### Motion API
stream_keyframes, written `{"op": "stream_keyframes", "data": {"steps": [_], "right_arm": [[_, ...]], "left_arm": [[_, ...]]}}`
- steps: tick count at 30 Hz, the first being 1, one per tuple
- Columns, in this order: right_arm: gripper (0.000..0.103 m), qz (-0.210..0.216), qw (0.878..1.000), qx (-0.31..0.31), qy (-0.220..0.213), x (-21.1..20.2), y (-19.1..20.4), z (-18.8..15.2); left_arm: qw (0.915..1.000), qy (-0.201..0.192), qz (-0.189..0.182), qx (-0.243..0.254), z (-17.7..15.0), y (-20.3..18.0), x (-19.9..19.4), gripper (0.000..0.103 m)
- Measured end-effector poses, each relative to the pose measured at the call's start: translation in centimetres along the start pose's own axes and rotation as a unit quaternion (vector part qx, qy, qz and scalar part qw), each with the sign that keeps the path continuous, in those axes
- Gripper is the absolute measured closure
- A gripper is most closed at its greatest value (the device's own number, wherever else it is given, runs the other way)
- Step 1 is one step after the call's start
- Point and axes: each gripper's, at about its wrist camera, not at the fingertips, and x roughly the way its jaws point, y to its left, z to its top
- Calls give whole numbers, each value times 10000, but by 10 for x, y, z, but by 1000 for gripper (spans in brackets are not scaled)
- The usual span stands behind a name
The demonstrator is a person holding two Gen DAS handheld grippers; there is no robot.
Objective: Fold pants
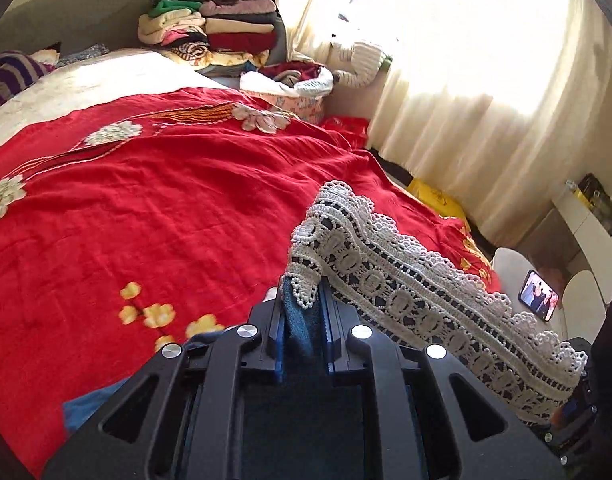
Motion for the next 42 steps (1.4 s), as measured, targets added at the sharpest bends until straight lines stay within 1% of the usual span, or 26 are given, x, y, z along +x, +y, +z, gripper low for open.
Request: {"op": "stream_keyframes", "data": {"steps": [4,5,7,9,12,14,16,17,20,21,23,25,26,27,28,29,30,32,33,35,36,37,38,39,41,42], "right_arm": [[83,149,9988,-457,36,9,35,4],[83,172,9982,-568,64,13,44,4],[83,202,9969,-740,153,23,59,3],[83,223,9950,-943,243,35,74,2],[83,225,9887,-1442,356,51,105,-5],[83,210,9813,-1857,460,61,128,-13],[83,169,9731,-2224,583,70,148,-25],[83,161,9690,-2382,631,75,156,-31],[83,61,9534,-2879,901,89,175,-49],[83,-44,9485,-3022,954,92,179,-55],[80,-148,9439,-3165,931,92,183,-59],[77,-135,9440,-3181,861,84,183,-58],[72,-78,9450,-3162,837,78,181,-57],[68,-38,9455,-3152,817,72,181,-58],[67,58,9467,-3125,772,63,178,-57],[62,159,9482,-3087,739,55,179,-57],[56,283,9518,-2969,713,45,175,-55],[52,441,9611,-2660,604,28,163,-52],[49,468,9646,-2535,563,24,160,-51],[45,397,9755,-2117,455,19,139,-42],[45,210,9807,-1881,481,21,126,-38],[45,82,9835,-1729,530,26,120,-35],[45,-18,9871,-1481,605,32,110,-32],[44,-36,9897,-1270,658,40,101,-28],[43,-28,9938,-772,801,55,80,-23],[43,-24,9943,-597,886,62,74,-23]], "left_arm": [[9995,-188,-42,-246,-16,21,-23,90],[9992,-204,17,-334,-21,28,-27,89],[9978,-218,28,-620,-29,45,-34,85],[9951,-281,88,-942,-38,63,-43,85],[9896,-450,152,-1356,-52,88,-64,84],[9802,-673,156,-1854,-66,112,-88,82],[9719,-903,181,-2167,-77,129,-110,71],[9680,-1013,225,-2284,-83,135,-120,68],[9621,-1103,265,-2480,-95,146,-137,62],[9606,-1093,268,-2541,-98,148,-139,59],[9592,-1033,234,-2621,-99,152,-136,53],[9616,-896,273,-2579,-98,151,-129,44],[9629,-814,262,-2560,-97,150,-125,43],[9634,-763,264,-2555,-98,152,-123,39],[9647,-628,284,-2542,-96,150,-114,36],[9658,-513,317,-2523,-96,149,-107,34],[9668,-439,343,-2493,-97,148,-103,30],[9675,-271,447,-2473,-97,148,-88,28],[9666,-202,473,-2509,-97,150,-81,27],[9650,-105,483,-2575,-97,154,-70,27],[9650,-58,493,-2574,-97,154,-67,28],[9657,-17,559,-2534,-97,153,-63,37],[9669,-2,575,-2485,-96,152,-62,50],[9677,-8,485,-2473,-95,150,-61,83],[9686,-42,540,-2428,-92,144,-65,88],[9711,-100,578,-2314,-88,137,-69,90]]}}
